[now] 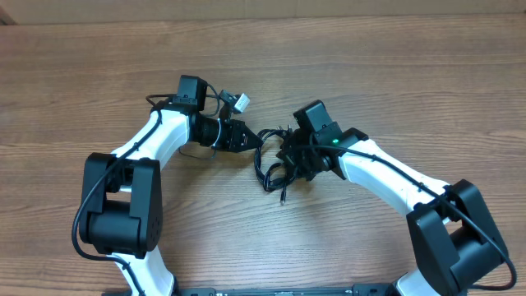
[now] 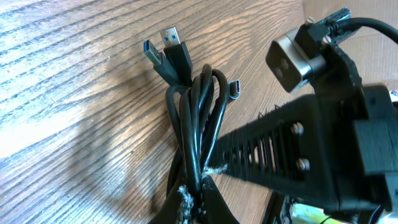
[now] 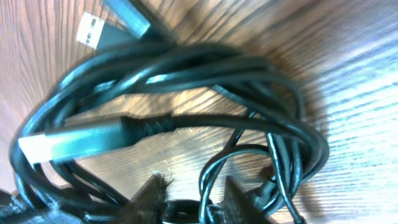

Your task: Untangle cables

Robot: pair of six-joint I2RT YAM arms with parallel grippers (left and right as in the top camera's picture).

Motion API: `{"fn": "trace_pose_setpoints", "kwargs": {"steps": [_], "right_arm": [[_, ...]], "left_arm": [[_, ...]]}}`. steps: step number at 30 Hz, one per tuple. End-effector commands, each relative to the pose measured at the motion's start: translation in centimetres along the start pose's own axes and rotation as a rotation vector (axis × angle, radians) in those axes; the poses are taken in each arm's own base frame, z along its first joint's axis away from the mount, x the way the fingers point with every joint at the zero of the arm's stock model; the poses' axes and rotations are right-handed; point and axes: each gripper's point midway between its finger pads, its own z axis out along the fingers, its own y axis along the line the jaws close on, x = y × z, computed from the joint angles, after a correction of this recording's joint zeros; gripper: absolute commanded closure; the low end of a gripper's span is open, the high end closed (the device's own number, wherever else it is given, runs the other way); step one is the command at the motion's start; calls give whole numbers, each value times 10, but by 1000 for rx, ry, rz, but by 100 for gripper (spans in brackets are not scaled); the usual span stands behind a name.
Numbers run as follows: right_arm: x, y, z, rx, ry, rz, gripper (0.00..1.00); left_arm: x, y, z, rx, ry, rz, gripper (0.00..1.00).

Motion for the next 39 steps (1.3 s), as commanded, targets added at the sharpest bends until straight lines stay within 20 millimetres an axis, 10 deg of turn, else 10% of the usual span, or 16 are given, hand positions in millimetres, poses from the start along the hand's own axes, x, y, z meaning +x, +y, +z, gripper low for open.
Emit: {"fn": "trace_pose_setpoints", "kwargs": {"steps": [1,35,39], "right_arm": [[10,9,-5,-28,-5,-65,57],[17,-14,28,102,-124,-97,71],[15,-15,28,107,-132,-125,96]], "left_arm": [[4,-3,4,28,11,7,96],[4,-3,4,28,11,7,96],[4,-3,4,28,12,6,96]]}}
